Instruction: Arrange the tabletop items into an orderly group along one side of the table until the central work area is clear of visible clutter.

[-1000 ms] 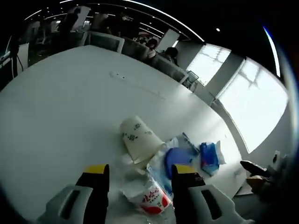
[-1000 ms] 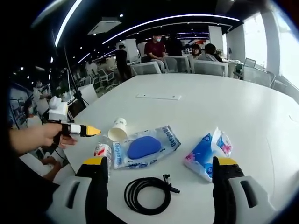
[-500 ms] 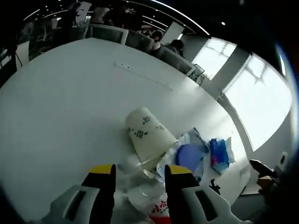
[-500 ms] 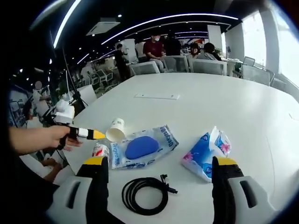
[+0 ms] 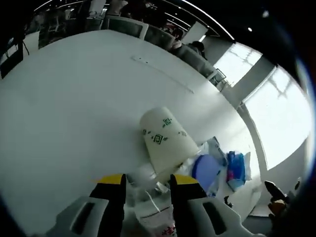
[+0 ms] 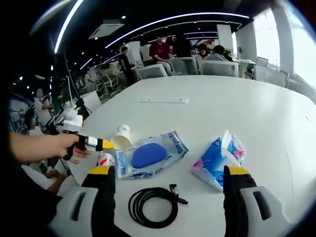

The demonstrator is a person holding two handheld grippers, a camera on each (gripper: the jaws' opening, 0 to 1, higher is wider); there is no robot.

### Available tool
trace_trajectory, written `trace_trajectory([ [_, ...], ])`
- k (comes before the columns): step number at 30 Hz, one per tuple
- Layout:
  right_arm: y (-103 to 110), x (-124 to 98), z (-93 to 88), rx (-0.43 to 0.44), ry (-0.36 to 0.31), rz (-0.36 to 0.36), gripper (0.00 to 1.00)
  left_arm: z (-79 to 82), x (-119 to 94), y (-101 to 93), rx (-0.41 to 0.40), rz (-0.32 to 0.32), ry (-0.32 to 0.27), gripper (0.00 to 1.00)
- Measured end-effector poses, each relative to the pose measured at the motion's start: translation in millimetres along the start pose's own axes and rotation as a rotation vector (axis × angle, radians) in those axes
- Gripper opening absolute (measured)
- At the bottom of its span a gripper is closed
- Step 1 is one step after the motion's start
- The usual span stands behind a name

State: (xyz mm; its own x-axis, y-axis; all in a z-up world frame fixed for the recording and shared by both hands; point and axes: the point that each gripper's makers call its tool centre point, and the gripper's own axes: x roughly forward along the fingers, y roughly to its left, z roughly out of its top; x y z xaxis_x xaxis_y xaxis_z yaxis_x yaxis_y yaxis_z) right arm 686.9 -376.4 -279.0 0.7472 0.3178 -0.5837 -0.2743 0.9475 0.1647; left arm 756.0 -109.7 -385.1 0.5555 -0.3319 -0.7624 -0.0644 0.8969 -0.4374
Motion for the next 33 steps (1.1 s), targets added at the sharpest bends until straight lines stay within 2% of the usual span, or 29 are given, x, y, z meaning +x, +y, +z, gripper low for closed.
trace_trajectory([
  [2,-1,0,-0.3,0.001,0.001,0.0,0.86,0.3,4,1.7,-0.032,-0.006,0.013,0.33],
  [6,-3,1,-0.9,0.01,0.0,-0.003,0.86,2.8,9,3.1,-0.021,-0.014,0.026,0.32],
  [10,-5,1,-2.0,0.02,-0.001,-0.008,0.86,1.7,12,0.7,0.036,-0.038,0.066,0.31],
  [12,-5,1,-2.4,0.021,-0.002,-0.008,0.86,1.1,12,0.6,0.044,-0.035,0.068,0.29],
  [18,-2,1,-2.8,0.023,-0.001,-0.006,0.85,-11.6,7,-0.9,0.141,-0.022,0.092,0.25],
  [33,0,0,-2.5,0.015,0.003,-0.002,0.85,-13.4,2,0.0,0.086,-0.024,0.089,0.23],
])
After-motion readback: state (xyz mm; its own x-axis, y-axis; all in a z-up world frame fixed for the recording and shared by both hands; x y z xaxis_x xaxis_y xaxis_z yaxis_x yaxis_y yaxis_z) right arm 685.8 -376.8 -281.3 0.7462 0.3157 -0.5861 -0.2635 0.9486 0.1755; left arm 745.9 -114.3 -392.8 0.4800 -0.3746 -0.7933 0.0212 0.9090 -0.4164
